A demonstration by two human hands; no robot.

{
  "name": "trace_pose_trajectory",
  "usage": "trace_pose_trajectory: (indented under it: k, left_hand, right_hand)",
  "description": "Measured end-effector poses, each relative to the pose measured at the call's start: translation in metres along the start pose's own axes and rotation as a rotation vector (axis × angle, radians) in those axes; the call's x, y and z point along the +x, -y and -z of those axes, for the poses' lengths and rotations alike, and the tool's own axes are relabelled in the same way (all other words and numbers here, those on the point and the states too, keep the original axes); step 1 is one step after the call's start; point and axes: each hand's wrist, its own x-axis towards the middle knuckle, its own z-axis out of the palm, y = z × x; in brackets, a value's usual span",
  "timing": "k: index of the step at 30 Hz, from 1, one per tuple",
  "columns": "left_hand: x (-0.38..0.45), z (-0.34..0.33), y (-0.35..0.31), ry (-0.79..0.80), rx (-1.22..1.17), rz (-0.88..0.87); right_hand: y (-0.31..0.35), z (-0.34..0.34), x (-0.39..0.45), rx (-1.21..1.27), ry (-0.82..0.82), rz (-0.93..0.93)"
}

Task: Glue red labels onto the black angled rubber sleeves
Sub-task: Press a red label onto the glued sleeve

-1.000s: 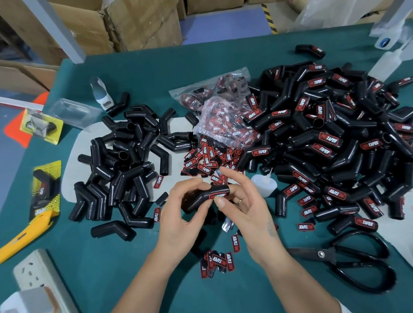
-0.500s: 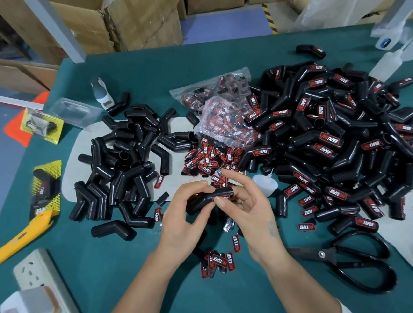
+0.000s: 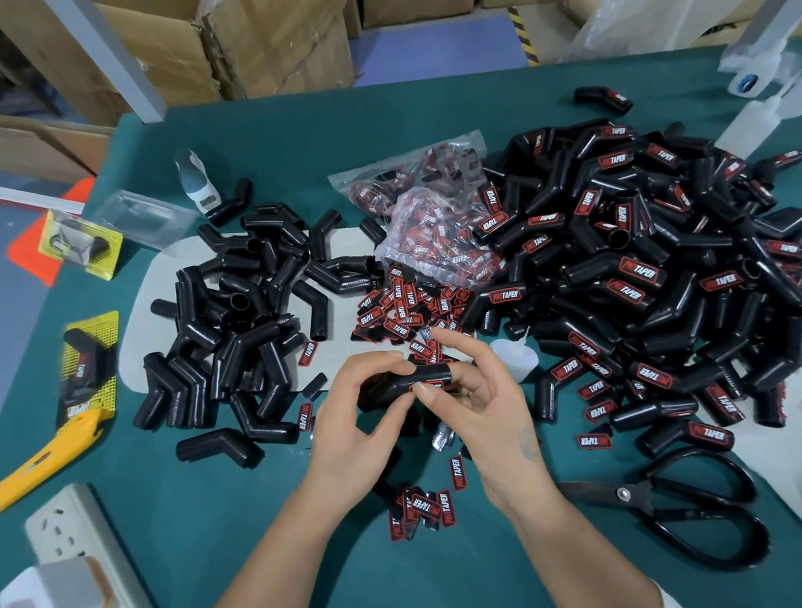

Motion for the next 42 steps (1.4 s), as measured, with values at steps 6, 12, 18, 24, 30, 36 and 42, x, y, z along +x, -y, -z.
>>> trace_pose_trajectory:
  k: [6, 12, 18, 24, 30, 36, 42]
  left_hand:
    - [0.001, 0.000, -0.002, -0.015, -0.096, 0.049]
    - [0.004, 0.003, -0.005, -0.020, -0.159, 0.073]
    - [0.006, 0.005, -0.009, -0.010, -0.185, 0.090]
    - [0.008, 0.006, -0.010, -0.002, -0.172, 0.060]
    - [0.009, 0.011, -0.004, 0.068, 0.019, -0.050]
    - [0.012, 0.016, 0.001, 0.107, 0.138, -0.117]
    - [0.012, 0.019, 0.002, 0.125, 0.113, -0.123]
  right_hand:
    - [0.001, 0.001, -0.001, 0.001, 0.022, 0.007]
    - [0.000, 0.002, -0.001, 0.005, 0.048, 0.002]
    - [-0.002, 0.003, 0.001, -0.018, 0.069, 0.024]
    - [-0.002, 0.003, 0.001, -0.045, 0.077, 0.040]
    - [0.000, 0.004, 0.001, -0.058, 0.070, 0.030]
    - [0.002, 0.006, 0.001, -0.078, 0.077, 0.008]
    - [0.002, 0.006, 0.001, -0.068, 0.099, -0.008]
